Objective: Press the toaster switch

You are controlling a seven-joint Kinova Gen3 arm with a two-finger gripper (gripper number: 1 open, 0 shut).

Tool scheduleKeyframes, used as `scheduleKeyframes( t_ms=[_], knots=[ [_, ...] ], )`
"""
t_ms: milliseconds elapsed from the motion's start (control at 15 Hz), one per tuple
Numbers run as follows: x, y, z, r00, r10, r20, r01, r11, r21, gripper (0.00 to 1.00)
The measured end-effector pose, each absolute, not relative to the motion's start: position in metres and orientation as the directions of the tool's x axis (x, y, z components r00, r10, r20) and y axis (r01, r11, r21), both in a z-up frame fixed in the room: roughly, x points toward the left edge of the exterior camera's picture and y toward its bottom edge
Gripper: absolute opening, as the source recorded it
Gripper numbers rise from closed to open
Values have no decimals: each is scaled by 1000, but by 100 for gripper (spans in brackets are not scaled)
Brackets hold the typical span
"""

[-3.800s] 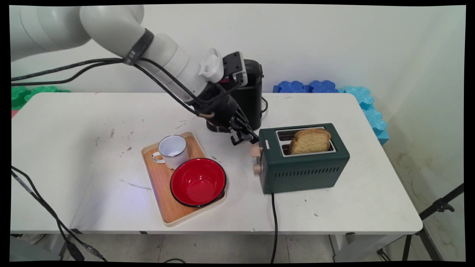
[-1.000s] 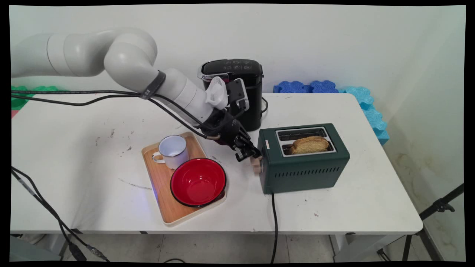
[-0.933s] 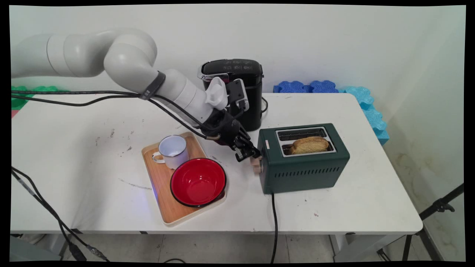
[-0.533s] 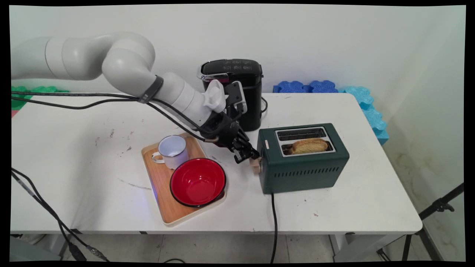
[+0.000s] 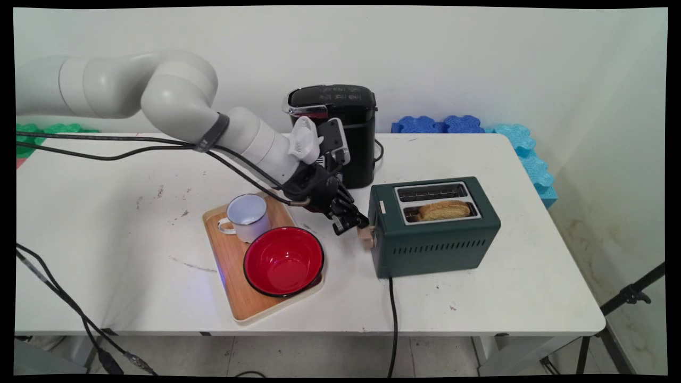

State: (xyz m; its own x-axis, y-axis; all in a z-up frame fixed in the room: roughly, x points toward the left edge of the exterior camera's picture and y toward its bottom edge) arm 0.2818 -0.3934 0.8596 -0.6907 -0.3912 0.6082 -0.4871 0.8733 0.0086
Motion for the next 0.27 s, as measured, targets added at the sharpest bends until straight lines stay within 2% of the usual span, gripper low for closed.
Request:
scheduleKeyframes(
  t_ms=[267],
  knots=[
    [286, -391, 860, -690, -395, 606, -493, 870, 6, 0]
  ],
)
